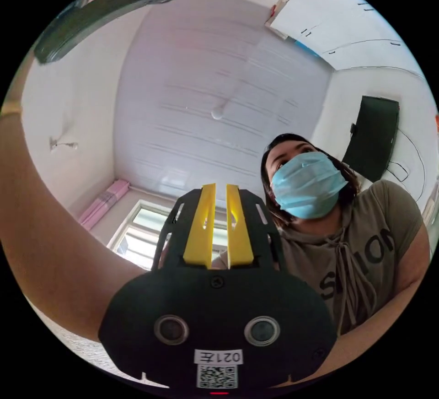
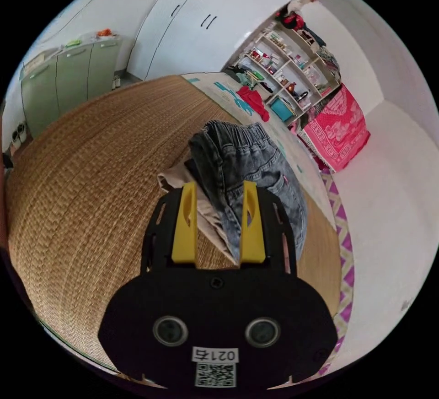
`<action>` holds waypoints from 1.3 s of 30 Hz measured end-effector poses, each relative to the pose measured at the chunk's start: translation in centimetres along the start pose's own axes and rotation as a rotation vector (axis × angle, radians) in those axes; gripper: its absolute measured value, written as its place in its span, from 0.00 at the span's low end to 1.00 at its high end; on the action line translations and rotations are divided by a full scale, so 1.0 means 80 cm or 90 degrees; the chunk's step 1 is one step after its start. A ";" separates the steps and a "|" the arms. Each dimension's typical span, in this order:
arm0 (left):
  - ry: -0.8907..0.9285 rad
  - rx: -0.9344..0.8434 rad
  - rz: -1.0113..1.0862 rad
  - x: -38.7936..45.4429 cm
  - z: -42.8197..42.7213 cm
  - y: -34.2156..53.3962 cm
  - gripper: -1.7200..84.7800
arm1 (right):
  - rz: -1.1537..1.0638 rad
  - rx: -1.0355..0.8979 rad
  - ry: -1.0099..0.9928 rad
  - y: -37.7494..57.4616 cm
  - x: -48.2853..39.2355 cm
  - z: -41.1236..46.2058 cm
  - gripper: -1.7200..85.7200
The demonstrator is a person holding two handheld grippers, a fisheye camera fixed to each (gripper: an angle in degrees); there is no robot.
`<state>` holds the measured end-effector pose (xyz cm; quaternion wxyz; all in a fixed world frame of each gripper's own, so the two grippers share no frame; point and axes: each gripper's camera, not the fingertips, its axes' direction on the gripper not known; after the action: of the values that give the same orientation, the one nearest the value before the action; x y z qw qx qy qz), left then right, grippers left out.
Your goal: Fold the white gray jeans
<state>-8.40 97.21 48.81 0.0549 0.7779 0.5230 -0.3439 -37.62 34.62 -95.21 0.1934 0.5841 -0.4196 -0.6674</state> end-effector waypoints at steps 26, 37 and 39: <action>-0.339 -0.001 -0.180 -0.135 -0.022 0.029 0.01 | 0.495 -0.002 0.057 0.087 0.187 -0.521 0.09; -0.599 -0.060 -0.324 -0.206 0.032 0.064 0.01 | 0.413 -0.373 0.051 0.162 -0.243 -0.509 0.08; -0.609 -0.080 -0.346 -0.197 0.058 0.069 0.01 | 0.463 -0.341 -0.005 0.169 -0.293 -0.480 0.08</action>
<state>-9.32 80.45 53.12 0.2419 0.3675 0.6412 -0.6287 1.12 31.61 -68.76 0.5583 0.3253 -0.4110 -0.6431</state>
